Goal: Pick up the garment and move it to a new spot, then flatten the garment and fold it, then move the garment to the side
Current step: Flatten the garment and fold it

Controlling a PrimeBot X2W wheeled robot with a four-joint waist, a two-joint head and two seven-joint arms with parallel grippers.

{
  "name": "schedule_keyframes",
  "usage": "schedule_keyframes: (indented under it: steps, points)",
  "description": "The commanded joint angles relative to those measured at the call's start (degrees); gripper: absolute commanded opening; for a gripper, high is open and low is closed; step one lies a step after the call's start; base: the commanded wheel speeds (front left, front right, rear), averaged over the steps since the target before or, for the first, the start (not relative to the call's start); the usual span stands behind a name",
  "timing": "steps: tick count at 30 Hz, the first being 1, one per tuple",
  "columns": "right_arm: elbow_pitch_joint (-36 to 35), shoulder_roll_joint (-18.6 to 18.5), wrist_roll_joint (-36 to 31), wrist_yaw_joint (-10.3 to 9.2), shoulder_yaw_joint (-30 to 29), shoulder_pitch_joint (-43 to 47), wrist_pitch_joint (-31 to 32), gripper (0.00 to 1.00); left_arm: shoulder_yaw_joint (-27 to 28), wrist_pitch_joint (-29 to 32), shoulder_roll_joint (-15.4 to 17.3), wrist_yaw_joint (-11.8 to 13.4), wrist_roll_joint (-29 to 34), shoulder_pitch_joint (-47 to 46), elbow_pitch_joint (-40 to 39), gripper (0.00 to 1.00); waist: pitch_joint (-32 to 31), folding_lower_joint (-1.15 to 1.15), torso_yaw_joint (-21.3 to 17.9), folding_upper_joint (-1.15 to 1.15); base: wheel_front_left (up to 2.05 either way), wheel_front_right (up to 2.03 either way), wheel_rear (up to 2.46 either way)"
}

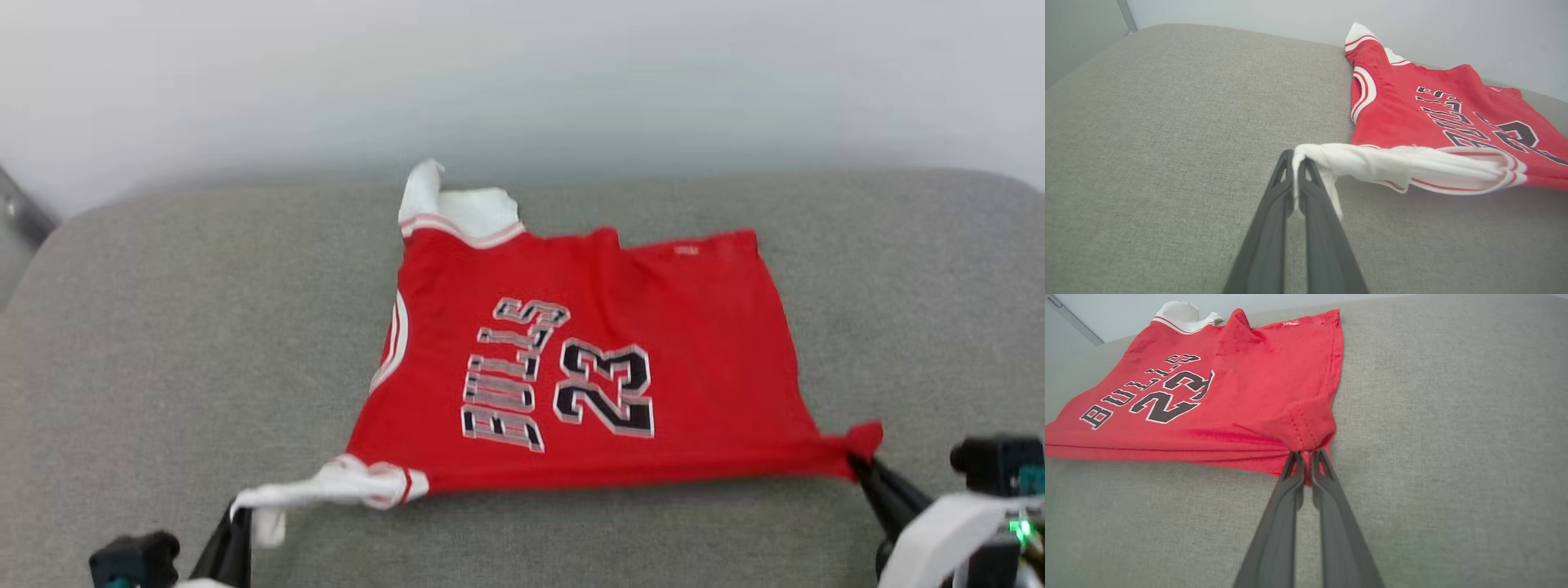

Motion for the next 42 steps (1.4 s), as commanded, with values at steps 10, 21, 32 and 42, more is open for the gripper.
schedule_keyframes:
  steps: [10, 21, 32, 42]
  points:
    - [-11.1, 5.6, -4.9, -0.32, -8.8, 17.3, 7.7, 0.00, 0.8, 8.2, 3.3, 7.5, -3.0, 14.5, -12.6, 0.00, -5.0, 0.03, 0.9, -0.01, 0.00, 0.00, 0.00]
    - [-12.7, 6.6, -7.1, -0.25, -10.1, 12.3, 15.2, 0.00, -1.4, 10.1, 4.7, 3.8, -1.0, 5.0, -12.2, 0.00, -2.8, 0.03, 0.3, -0.01, 0.00, 0.00, 0.00]
    - [-2.6, 4.2, -7.5, -0.23, -4.0, -6.0, 19.2, 0.00, -5.1, 13.2, 3.7, -5.7, -0.8, -14.6, 2.7, 0.00, 7.5, 0.03, -0.5, -0.01, 0.00, 0.00, 0.00]
    - [7.4, 3.6, -5.8, -0.22, 0.4, -10.7, 13.7, 1.00, -7.6, 14.1, 1.1, -10.8, -3.2, -18.4, 10.8, 0.61, 9.1, 0.03, -0.3, -0.01, 0.00, 0.00, 0.00]
